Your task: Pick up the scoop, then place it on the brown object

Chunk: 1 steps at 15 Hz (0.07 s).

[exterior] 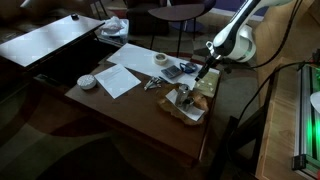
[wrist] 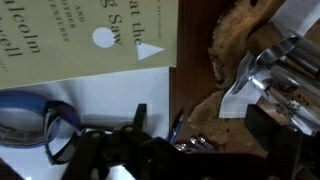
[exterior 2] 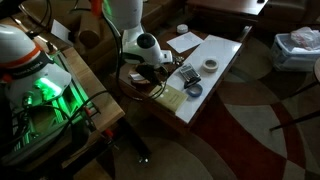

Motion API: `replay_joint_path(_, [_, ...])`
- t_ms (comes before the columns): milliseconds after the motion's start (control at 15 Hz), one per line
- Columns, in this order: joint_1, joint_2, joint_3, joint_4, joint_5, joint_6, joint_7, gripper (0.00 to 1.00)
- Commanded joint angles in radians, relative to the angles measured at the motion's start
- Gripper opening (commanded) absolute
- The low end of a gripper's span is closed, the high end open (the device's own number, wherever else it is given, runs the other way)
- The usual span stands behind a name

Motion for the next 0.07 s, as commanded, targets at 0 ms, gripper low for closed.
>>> replay_joint_path(0, [0.032, -0.026, -0.065, -0.016, -0.181, 0.005, 0.191, 1.00])
